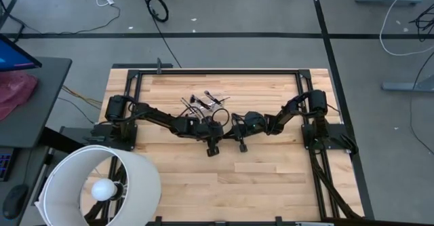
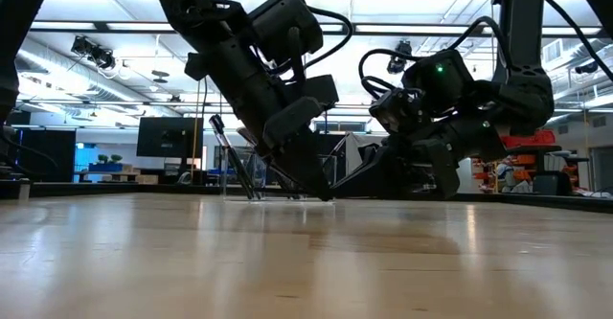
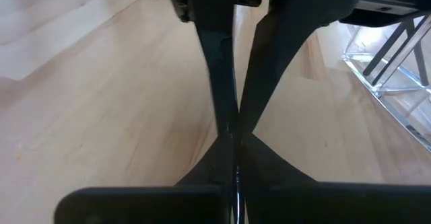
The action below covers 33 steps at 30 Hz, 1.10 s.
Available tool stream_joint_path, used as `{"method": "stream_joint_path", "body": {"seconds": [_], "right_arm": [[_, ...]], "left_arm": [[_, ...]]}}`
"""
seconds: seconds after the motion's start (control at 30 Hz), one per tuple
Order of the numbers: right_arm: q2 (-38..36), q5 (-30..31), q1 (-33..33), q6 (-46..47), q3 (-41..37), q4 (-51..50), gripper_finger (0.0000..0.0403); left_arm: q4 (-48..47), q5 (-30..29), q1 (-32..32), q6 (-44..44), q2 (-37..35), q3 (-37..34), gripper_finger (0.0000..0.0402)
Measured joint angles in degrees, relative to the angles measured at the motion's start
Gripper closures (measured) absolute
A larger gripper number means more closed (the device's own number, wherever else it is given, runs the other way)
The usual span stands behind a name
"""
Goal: Put items in baskets/containers
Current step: Put the black eyeshadow brush into the transparent organizer
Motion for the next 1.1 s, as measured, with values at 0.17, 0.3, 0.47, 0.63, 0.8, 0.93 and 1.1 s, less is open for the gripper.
{"method": "stream_joint_path", "body": {"seconds": [0.17,0.3,0.47,0.63,0.8,0.93,1.1], "right_arm": [[0.0,0.0,0.0,0.3,0.0,0.0,0.0389],[0.1,0.0,0.0,1.7,-0.1,1.5,0.0376],[-0.5,1.7,0.1,2.2,0.1,3.8,0.0354],[-4.9,4.3,0.2,1.8,-0.1,3.3,0.0328],[-13.1,5.9,0.1,7.3,-0.1,1.9,0.0309],[-19.9,1.9,0.2,14.1,-0.1,-2.9,0.0307],[-26.6,2.0,1.2,13.9,-0.4,-11.0,0.0317]], "left_arm": [[0.0,-0.2,0.1,0.2,0.0,0.0,0.0387],[0.1,-0.2,0.0,0.2,-0.1,0.0,0.0381],[0.0,-0.1,-0.2,-0.8,-0.1,0.0,0.0374],[-1.5,-2.1,-0.3,-2.2,-0.1,0.0,0.0388],[-5.0,-9.6,-0.3,-4.7,-2.0,0.1,0.038],[-9.8,-16.9,-1.0,-4.9,-7.6,0.1,0.0383],[-11.1,-28.4,-2.7,-2.5,-16.6,0.1,0.0386]]}}
